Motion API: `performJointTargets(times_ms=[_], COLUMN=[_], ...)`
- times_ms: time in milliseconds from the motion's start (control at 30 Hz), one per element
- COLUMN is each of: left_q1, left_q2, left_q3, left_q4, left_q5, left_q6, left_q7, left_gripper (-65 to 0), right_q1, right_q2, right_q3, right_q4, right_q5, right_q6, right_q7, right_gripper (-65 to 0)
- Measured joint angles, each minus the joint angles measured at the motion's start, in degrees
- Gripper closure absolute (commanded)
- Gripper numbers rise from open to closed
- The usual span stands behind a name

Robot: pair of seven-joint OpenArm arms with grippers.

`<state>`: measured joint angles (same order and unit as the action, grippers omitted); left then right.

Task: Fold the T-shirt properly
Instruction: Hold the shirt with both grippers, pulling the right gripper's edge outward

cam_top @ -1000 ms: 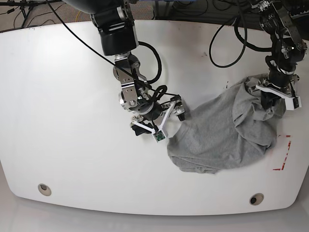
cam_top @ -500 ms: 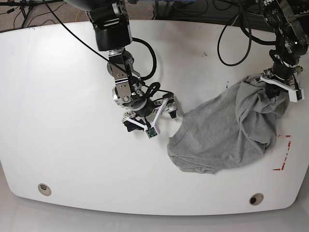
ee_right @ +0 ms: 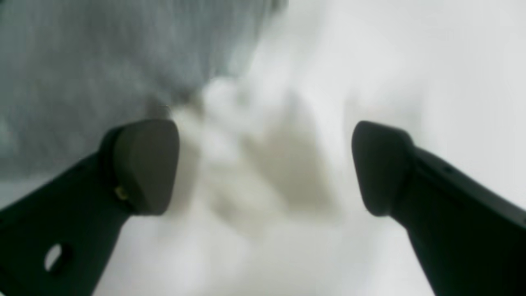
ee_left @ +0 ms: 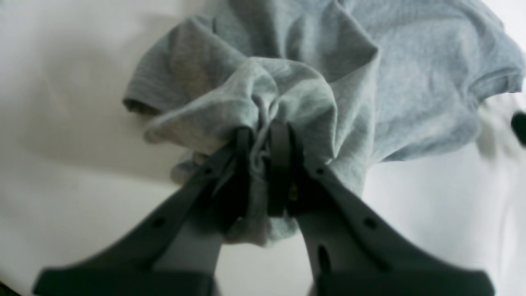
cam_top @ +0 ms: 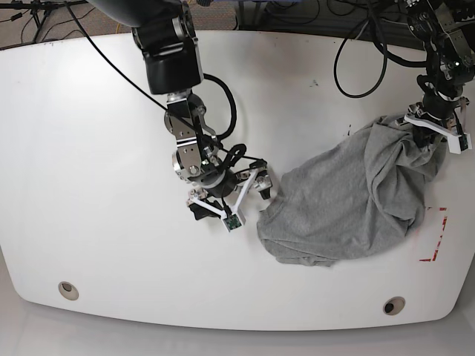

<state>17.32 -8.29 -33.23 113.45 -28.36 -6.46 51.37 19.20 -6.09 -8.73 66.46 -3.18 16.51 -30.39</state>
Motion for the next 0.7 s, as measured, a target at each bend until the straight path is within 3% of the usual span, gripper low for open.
performJointTargets(times_ms=[433,600,700], left_q1=[0.0,0.04,0.13], left_q2=[0.07,0.0,0.02], left_q3=[0.07,0.07,0.07], left_q4=[0.0,0.0,0.0], left_q5=[-0.11,0.0,-0.04], left_q6=[-0.02,-0.02,-0.02], left_q7=[0.04,0.02,0.02], left_gripper=[-3.8,-3.8,-3.8], right_q1=[9.01,10.08,10.4], right_q2=[-0.02,0.04,0.04], right_q3=[0.02,0.0,-0.02], right_q4=[-14.43,-18.43,-20.59], right_q5=[0.28,4.98,7.1], right_q6=[-0.07,-0.02,0.0], right_q7=[6.1,10.93,10.91], right_gripper=[-63.4,-63.4,-63.4])
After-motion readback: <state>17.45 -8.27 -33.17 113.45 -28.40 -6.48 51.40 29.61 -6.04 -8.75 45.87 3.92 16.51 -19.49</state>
